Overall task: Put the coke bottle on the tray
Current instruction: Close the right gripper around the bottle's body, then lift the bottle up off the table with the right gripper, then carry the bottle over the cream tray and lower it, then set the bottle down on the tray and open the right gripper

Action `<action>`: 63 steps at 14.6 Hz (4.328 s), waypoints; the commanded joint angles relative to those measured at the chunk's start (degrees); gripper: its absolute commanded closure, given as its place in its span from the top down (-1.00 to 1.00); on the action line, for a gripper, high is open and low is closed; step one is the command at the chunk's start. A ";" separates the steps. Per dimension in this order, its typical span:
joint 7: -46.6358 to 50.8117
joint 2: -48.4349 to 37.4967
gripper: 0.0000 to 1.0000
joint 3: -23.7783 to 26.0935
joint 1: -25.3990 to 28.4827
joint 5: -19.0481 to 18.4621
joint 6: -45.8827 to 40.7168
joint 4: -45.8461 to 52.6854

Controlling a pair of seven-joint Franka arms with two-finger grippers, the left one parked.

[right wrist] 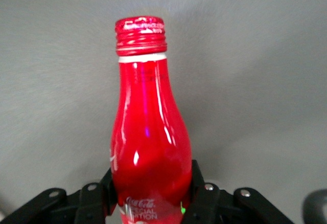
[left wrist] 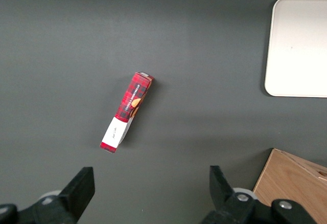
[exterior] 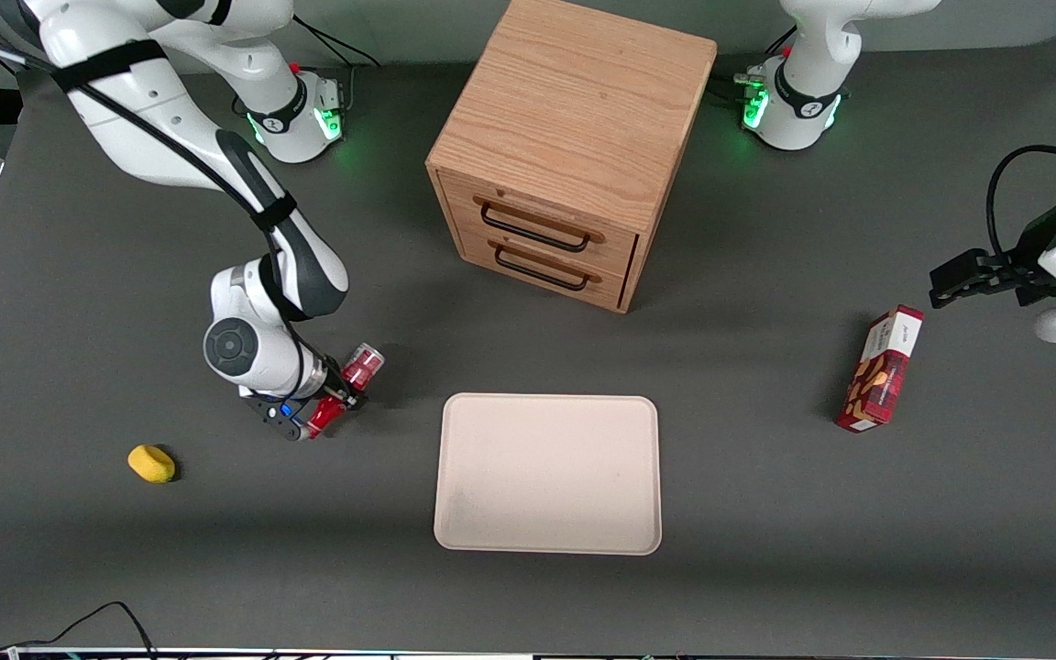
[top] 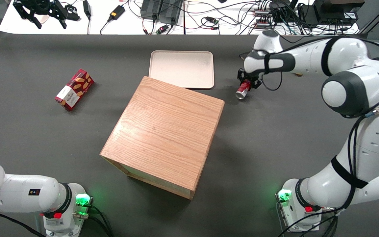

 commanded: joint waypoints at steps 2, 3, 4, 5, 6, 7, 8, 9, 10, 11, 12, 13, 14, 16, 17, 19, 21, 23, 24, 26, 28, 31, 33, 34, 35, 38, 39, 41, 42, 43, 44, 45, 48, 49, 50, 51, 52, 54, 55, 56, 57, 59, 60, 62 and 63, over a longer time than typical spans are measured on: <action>-8.53 -9.05 -1.00 -0.88 -0.61 -0.31 -20.22 9.51; -11.34 -9.41 -1.00 -0.97 -1.22 -0.14 -26.01 14.16; -13.72 -9.68 -1.00 -0.97 -1.75 0.30 -31.90 18.73; -15.83 -9.77 -1.00 -0.97 -1.75 0.39 -37.44 23.65; -16.90 -9.59 -1.00 -0.71 -1.41 0.30 -42.28 28.39; -17.26 -9.50 -1.00 -0.19 -1.14 0.30 -45.73 32.27; -17.35 -9.33 -1.00 0.08 -0.88 0.30 -48.28 35.27; -17.26 -9.07 -1.00 1.82 -0.88 0.30 -49.53 37.73; -17.26 -8.63 -1.00 4.28 -1.05 0.13 -49.63 39.59; -17.17 -8.10 -1.00 6.13 -0.96 0.13 -49.54 40.56; -17.09 -7.14 -1.00 8.23 -0.88 -0.05 -48.76 41.35; -17.08 -4.95 -1.00 10.60 -0.88 0.13 -47.88 43.45; -16.82 -2.41 -1.00 13.15 -0.88 -0.13 -46.48 45.30; -16.65 2.34 -1.00 15.89 -0.70 -0.14 -41.57 45.93; -16.64 4.71 -1.00 16.25 0.17 -0.31 -38.32 45.93; -16.91 9.46 -1.00 16.34 1.41 -0.22 -32.52 45.85; -17.09 13.77 -1.00 16.69 2.37 -0.31 -27.42 45.58; -17.61 17.72 -1.00 16.87 3.08 -3.63 -23.19 45.32; -17.61 19.74 -1.00 16.87 3.17 -5.31 -21.43 45.32; -17.52 22.91 -1.00 16.87 3.08 -5.67 -16.96 45.32; -17.43 25.12 -1.00 16.87 3.25 -5.94 -13.78 45.23; -17.52 28.45 -1.00 16.87 3.87 -8.73 -9.21 45.14; -17.26 29.87 -1.00 16.87 4.13 -10.07 -7.10 45.14; -17.26 30.22 -1.00 16.78 4.13 -10.07 -6.83 45.14; -17.17 30.57 -1.00 16.78 4.13 -10.16 -6.83 45.14; -17.17 31.28 -1.00 16.34 4.13 -10.16 -5.77 44.97; -17.17 31.37 -1.00 16.17 4.13 -10.24 -5.68 44.88; -17.17 31.54 -1.00 15.99 4.13 -10.24 -5.68 44.88; -17.17 31.89 -1.00 15.99 4.13 -10.68 -5.68 44.88; -17.17 31.98 -1.00 15.99 4.13 -11.81 -5.60 44.79; -17.09 32.42 -1.00 15.99 4.13 -12.17 -5.51 44.79; -17.08 32.42 -0.72 15.99 4.13 -12.18 -5.07 44.79; -17.08 32.42 1.00 15.99 4.22 -12.35 -4.80 44.79; -17.00 32.42 1.00 15.99 4.22 -12.35 -4.80 44.79; -17.00 32.42 1.00 15.99 4.22 -12.27 -4.80 44.79; -17.00 32.42 1.00 15.99 4.14 -12.27 -4.80 44.79; -17.00 32.42 1.00 15.99 4.22 -12.27 -4.80 44.79; -17.00 32.33 1.00 15.99 4.14 -12.35 -4.80 44.70; -17.00 32.33 1.00 15.99 4.13 -12.35 -4.80 44.70; -17.00 32.33 1.00 15.99 4.13 -12.35 -4.80 44.70; -17.00 32.33 1.00 15.99 4.13 -12.53 -4.80 44.70; -17.00 32.25 1.00 15.99 4.13 -12.79 -4.80 44.70; -17.00 32.16 1.00 15.99 4.22 -12.79 -4.80 44.70; -16.91 31.90 1.00 15.99 4.14 -12.71 -4.89 44.70; -16.91 31.28 1.00 16.42 4.13 -12.71 -4.98 44.79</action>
